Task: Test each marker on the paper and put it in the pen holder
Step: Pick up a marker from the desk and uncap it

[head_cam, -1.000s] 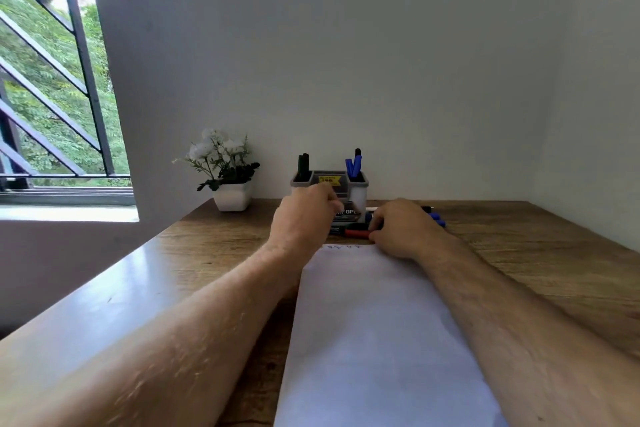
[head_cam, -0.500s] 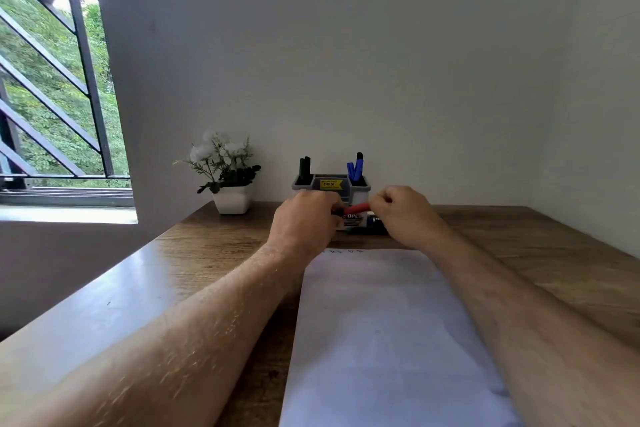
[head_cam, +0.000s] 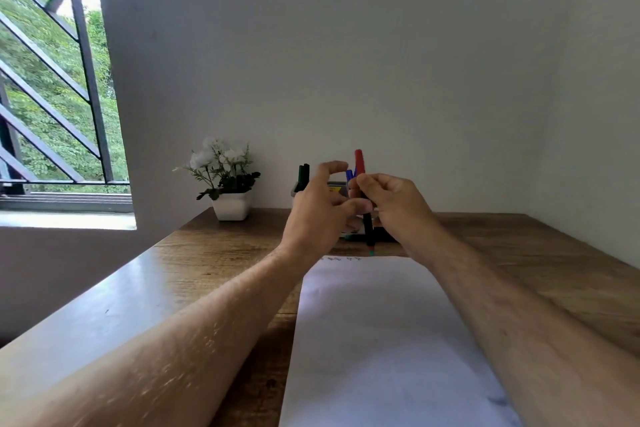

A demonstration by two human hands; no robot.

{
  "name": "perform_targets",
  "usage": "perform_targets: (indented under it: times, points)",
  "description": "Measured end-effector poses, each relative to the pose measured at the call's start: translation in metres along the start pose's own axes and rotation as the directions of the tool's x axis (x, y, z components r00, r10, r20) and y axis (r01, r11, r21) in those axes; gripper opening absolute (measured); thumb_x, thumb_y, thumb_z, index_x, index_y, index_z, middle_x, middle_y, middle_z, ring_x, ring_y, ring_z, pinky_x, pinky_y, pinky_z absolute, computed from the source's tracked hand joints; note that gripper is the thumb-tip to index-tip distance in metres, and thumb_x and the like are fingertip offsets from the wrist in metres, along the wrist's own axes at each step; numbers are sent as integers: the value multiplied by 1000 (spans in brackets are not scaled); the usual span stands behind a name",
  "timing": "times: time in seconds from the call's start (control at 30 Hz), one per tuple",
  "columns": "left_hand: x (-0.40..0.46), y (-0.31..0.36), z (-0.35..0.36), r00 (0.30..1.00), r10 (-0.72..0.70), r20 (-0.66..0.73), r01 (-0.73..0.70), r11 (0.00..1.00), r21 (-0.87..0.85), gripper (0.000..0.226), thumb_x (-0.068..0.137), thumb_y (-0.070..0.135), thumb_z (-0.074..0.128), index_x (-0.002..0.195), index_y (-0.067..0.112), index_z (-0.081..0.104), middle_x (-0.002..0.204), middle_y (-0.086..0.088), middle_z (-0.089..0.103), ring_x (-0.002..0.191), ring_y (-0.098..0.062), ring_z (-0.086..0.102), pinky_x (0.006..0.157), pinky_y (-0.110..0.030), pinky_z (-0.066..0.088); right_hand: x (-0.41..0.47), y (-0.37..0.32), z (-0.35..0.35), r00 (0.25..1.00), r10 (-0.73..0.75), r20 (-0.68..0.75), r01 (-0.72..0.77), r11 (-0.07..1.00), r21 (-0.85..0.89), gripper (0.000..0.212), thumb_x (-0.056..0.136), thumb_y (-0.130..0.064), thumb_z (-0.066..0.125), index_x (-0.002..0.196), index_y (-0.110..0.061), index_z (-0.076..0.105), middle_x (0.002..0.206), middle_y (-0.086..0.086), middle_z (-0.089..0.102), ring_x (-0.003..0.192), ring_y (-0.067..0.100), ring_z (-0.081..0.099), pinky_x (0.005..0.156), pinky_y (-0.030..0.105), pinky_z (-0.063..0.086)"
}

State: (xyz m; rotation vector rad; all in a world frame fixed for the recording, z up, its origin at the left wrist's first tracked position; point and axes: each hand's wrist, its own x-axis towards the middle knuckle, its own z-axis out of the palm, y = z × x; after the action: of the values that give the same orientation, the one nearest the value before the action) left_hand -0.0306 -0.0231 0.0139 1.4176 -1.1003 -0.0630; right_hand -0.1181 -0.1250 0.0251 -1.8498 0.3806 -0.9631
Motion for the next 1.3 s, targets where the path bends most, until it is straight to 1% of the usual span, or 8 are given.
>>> perform_targets:
  times: [0.07, 0.17, 0.33, 0.8, 0.97, 1.07, 1.17, 1.3]
  points:
    - [1, -1, -2, 999, -28, -39, 26, 998, -50, 49, 85, 21, 76, 128, 24, 51, 82, -2, 77, 70, -14, 74, 70, -30, 63, 3, 1, -1, 997, -28, -79, 27, 999, -19, 26, 102, -37, 49, 102, -22, 70, 90, 0, 75, 90, 18, 71, 84, 39, 56]
    - [5, -5, -5, 988, -10, -154, -1, 997, -72, 19, 95, 23, 66, 113, 20, 63, 75, -1, 74, 63, -17, 71, 64, -35, 62, 2, 1, -3, 991, -95, -90, 92, 995, -40, 22, 103, -33, 48, 110, -19, 65, 75, 2, 68, 62, 17, 64, 62, 32, 55]
    - [10, -3, -10, 982, -55, -180, 3, 961, -276, 27, 100, 37, 53, 105, 18, 70, 77, -5, 73, 65, -18, 68, 60, -32, 57, -8, 4, -5, 914, -398, 77, 377, 765, -522, 28, 101, -28, 54, 122, -17, 69, 86, -6, 67, 68, 0, 57, 57, 6, 39]
    - [6, 3, -12, 975, -214, -54, 152, 828, -539, 16, 93, 24, 66, 94, 11, 75, 81, -10, 74, 65, -12, 69, 55, -23, 57, -10, -8, -15, 923, -369, 113, 343, 650, -679, 40, 98, -50, 50, 77, -19, 64, 55, -11, 49, 47, 6, 45, 48, 14, 28]
    - [7, 3, -10, 965, -226, -131, 114, 816, -566, 13, 95, 20, 65, 92, 11, 73, 82, -9, 75, 71, -16, 70, 57, -23, 58, -8, 1, -19, 943, -329, 51, 285, 718, -634, 41, 99, -43, 54, 79, -12, 73, 65, 2, 68, 48, 15, 54, 49, 33, 47]
    - [9, -2, -12, 951, -258, -172, 114, 807, -580, 14, 97, 21, 61, 96, 10, 70, 85, -7, 73, 76, -16, 69, 64, -26, 59, -6, 5, -22, 973, -229, -30, 167, 789, -591, 27, 100, -28, 53, 93, -12, 74, 71, 2, 68, 50, 8, 51, 47, 25, 39]
    - [8, -4, -10, 937, -323, -136, 176, 770, -613, 18, 102, 21, 50, 98, 9, 63, 83, -8, 66, 73, -17, 65, 72, -34, 61, -4, 8, -22, 992, -36, -119, -4, 948, -318, 20, 99, -15, 51, 110, -28, 60, 86, 6, 70, 48, 0, 55, 45, 16, 37]
    - [2, -4, 1, 892, -449, -44, 339, 732, -591, 22, 106, 23, 42, 98, 9, 57, 83, -10, 60, 69, -20, 62, 66, -41, 62, -1, 15, -24, 977, 184, -108, -180, 983, 44, 29, 97, -3, 40, 106, -14, 66, 87, 16, 72, 41, 18, 51, 36, 23, 37]
